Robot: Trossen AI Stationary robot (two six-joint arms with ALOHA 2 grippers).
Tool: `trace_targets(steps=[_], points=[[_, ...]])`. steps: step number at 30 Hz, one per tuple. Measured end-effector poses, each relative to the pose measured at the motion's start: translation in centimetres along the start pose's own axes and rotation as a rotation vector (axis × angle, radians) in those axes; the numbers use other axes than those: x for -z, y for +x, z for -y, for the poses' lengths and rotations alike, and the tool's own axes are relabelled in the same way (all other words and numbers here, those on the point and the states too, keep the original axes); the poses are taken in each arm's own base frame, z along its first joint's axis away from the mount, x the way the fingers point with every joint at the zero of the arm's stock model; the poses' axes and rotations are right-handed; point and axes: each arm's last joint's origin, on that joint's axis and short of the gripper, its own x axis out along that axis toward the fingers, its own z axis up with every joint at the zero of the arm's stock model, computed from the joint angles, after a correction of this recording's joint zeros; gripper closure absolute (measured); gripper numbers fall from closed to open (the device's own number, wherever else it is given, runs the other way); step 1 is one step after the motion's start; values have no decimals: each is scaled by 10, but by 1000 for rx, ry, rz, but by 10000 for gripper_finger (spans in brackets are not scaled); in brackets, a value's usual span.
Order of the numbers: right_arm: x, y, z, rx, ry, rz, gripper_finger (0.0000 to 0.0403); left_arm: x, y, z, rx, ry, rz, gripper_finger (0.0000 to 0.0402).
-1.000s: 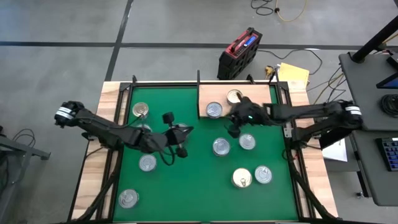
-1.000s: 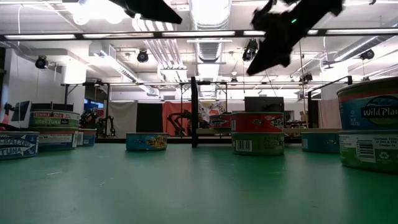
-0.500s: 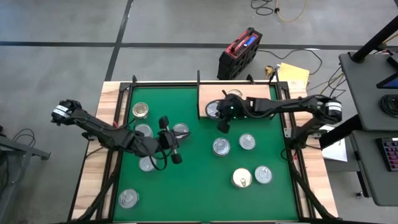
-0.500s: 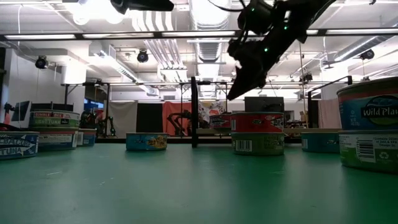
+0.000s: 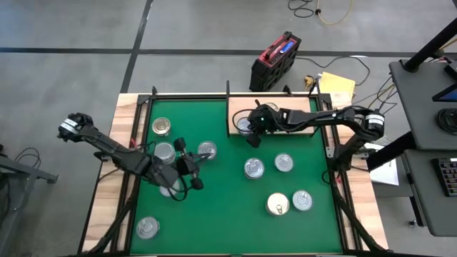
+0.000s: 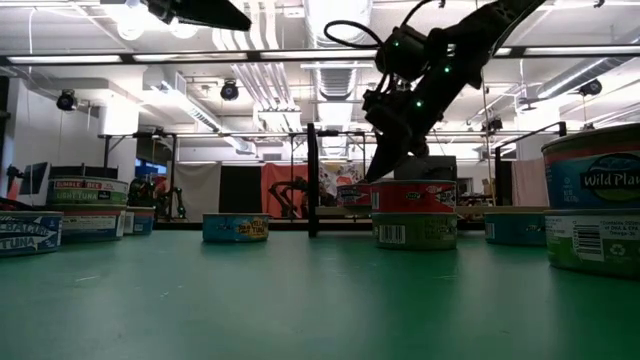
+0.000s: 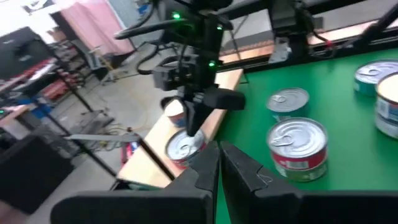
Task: Stack canned seafood by type on shelf
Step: Put the red tuna can on the shelf
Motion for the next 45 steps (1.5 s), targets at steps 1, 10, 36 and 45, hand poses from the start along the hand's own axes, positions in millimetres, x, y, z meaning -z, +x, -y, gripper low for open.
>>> trace_targets(steps=[1,10,36,45], points=[[0,0,1,2,-2,0,391,0,-2,0,4,-6,6,401],[3,8,3,8,-23,-18,391,0,-13,2,18,-41,23,401],[1,14,27,99,20,-11,391,2,-12,3,17,-28,12,402],[-3,13,44,83,51,-15,391,3,-12,3,17,-26,11,402]])
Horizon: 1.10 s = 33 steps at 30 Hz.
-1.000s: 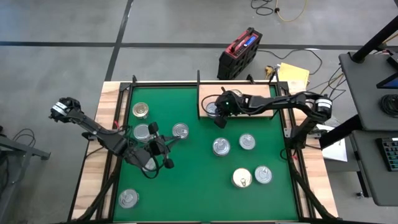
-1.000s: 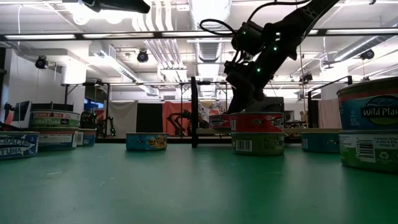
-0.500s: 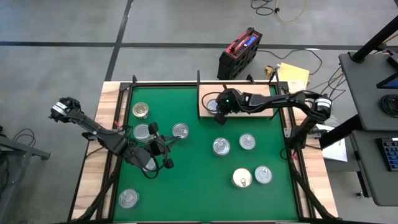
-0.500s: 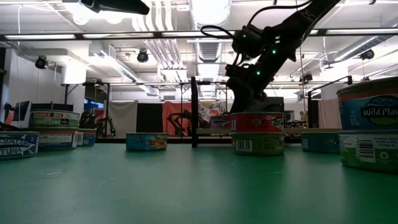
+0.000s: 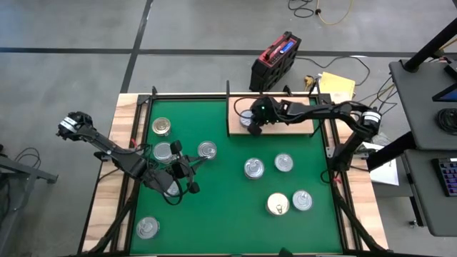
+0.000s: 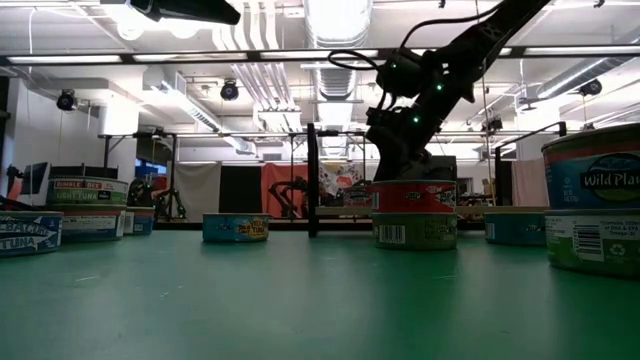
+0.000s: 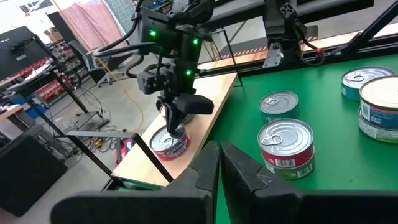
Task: Stack canned seafood by type on shelf
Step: Put the red tuna can on the shelf
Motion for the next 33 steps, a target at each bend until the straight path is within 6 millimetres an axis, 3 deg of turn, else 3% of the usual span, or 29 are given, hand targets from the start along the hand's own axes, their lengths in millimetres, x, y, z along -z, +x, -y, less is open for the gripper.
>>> trace_targets(steps=[8,17,33], points=[[-15,-7,5,7,-23,19,391,0,0,0,0,0,0,402],[-26,-21,1,-118,-26,-136,391,0,0,0,0,0,0,402],[-19,4,0,-107,3,-143,391,0,0,0,0,1,0,402]])
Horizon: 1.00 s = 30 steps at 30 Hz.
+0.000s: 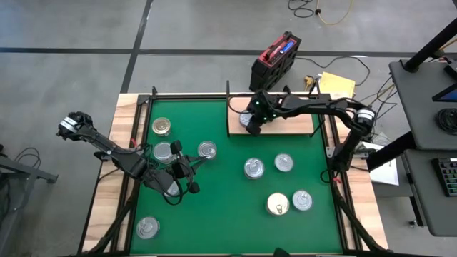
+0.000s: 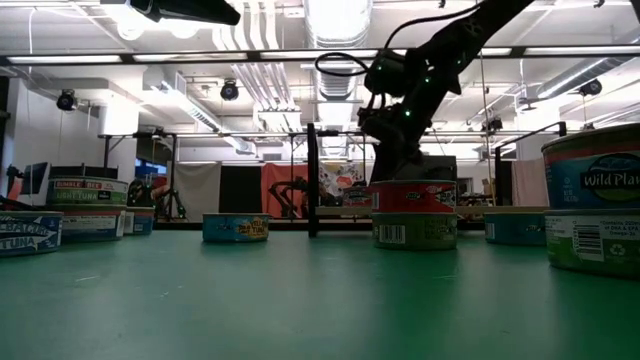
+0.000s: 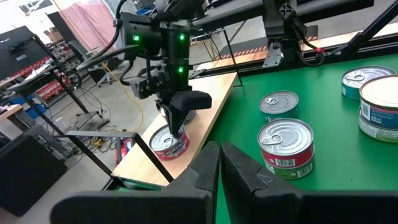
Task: Stack canned seafood by type on shelf
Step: Put the red tuna can on the shelf
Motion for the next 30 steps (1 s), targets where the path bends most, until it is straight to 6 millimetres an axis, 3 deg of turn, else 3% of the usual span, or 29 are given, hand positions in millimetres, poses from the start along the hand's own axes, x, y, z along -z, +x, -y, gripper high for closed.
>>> trace_targets(steps=[30], points=[[-10,4,7,83,8,106,391,0,0,0,0,0,0,402]])
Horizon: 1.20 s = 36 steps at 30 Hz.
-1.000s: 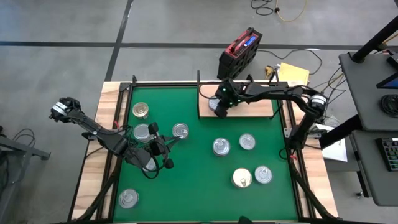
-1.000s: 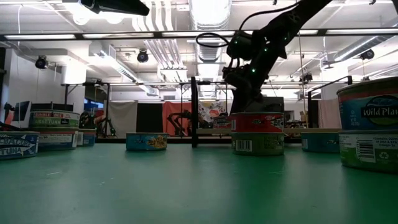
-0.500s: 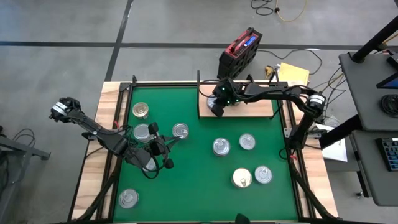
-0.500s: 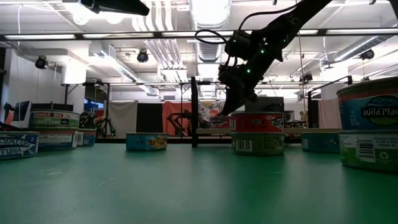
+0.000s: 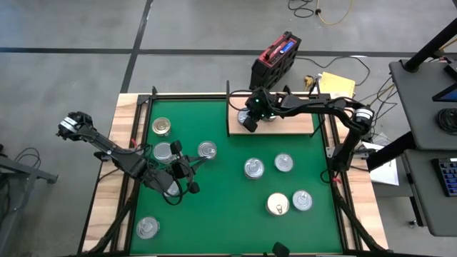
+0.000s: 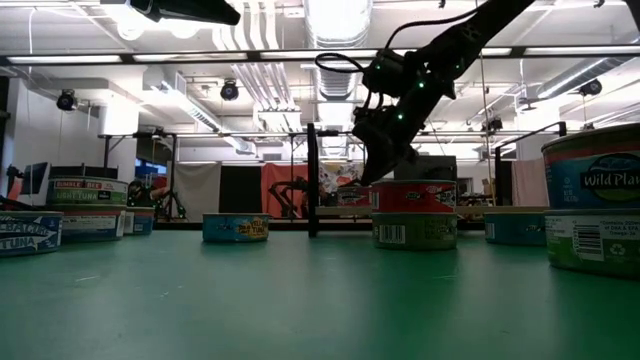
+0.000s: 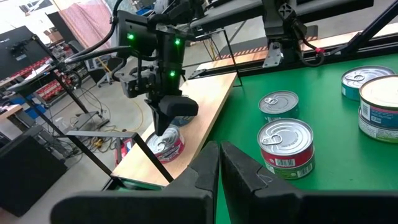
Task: Stack canned seafood by type on shelf
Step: Put the red tuna can on the shelf
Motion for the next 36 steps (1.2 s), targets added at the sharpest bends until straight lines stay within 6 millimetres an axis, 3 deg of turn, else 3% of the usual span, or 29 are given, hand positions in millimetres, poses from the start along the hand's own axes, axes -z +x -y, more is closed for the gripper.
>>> trace_targets(steps=[18,36], points=[[2,16,-1,0,20,8,391,0,0,0,2,0,0,402],[1,17,16,25,60,25,391,0,0,0,2,-3,0,402]])
